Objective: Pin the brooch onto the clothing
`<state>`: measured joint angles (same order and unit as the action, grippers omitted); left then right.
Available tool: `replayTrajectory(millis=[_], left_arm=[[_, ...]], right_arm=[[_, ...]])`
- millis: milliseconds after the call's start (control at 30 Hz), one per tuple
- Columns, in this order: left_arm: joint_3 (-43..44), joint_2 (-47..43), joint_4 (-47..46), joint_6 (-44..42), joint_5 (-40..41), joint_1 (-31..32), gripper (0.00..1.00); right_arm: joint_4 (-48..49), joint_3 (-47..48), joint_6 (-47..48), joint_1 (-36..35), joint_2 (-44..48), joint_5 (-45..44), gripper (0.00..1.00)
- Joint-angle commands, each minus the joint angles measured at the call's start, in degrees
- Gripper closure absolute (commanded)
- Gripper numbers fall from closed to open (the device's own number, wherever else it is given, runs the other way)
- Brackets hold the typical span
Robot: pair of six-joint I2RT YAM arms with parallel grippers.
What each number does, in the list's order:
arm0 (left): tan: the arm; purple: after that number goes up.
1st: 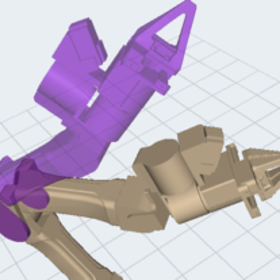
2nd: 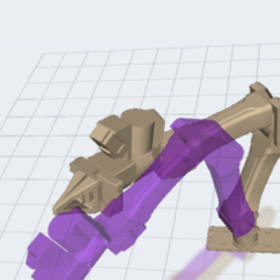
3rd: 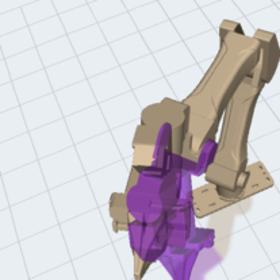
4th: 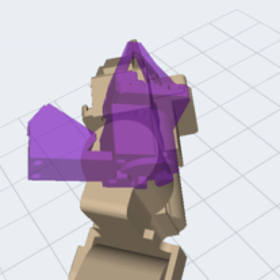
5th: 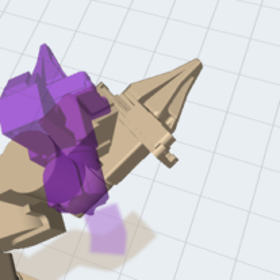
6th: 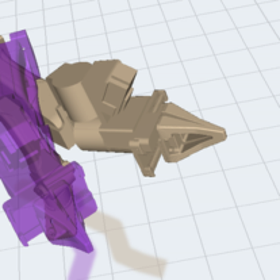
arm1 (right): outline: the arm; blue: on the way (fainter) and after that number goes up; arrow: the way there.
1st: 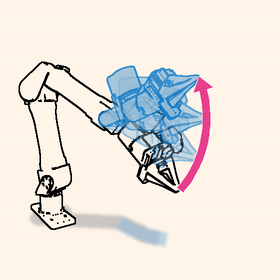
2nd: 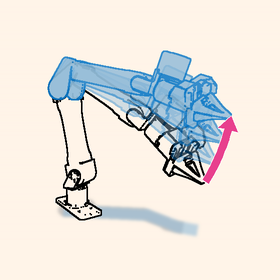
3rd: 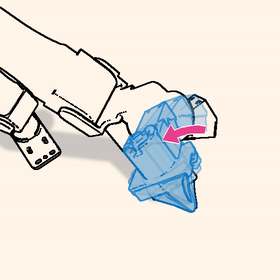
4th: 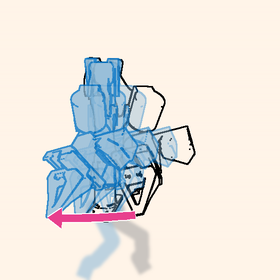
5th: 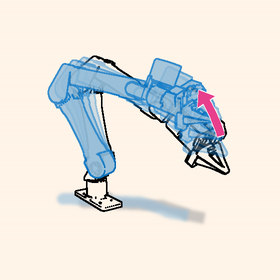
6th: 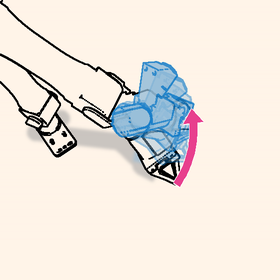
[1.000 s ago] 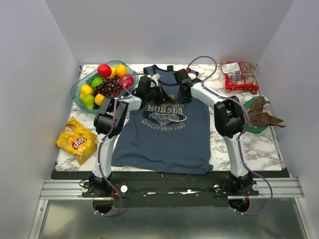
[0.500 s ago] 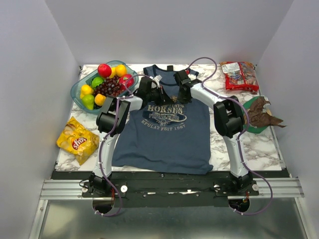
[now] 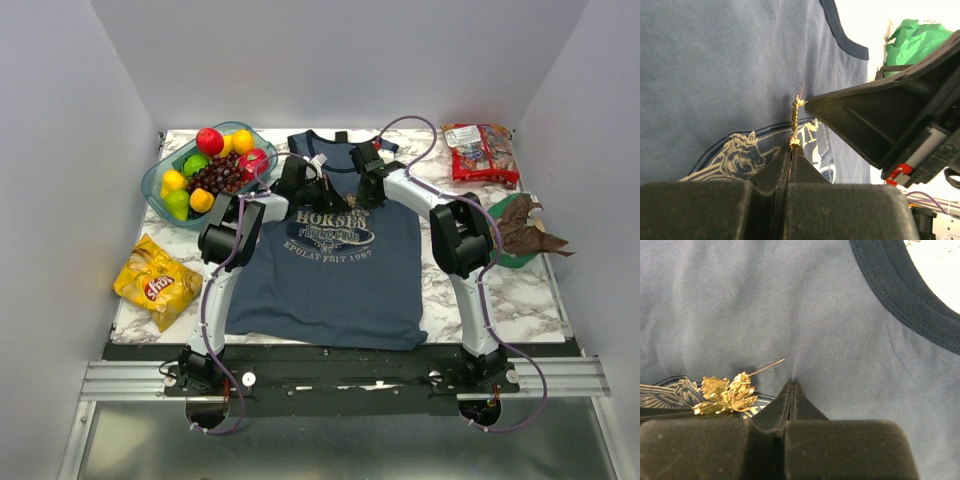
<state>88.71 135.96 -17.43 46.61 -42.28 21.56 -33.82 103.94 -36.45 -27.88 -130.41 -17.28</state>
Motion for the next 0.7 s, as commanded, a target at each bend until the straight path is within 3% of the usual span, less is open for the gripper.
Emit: replayTrajectory(millis=[0, 667], left_arm=[[1.56, 1.15, 1.26, -0.46, -1.84, 0.15, 1.0], [5.6, 4.84, 3.36, -1.26, -6.06, 0.41, 1.0]], right_arm=[[0.51, -1.2, -0.64, -0.16, 2.0, 0.49, 0.99], [2.8, -1.81, 1.03, -0.07, 2.26, 3.65, 0.99]])
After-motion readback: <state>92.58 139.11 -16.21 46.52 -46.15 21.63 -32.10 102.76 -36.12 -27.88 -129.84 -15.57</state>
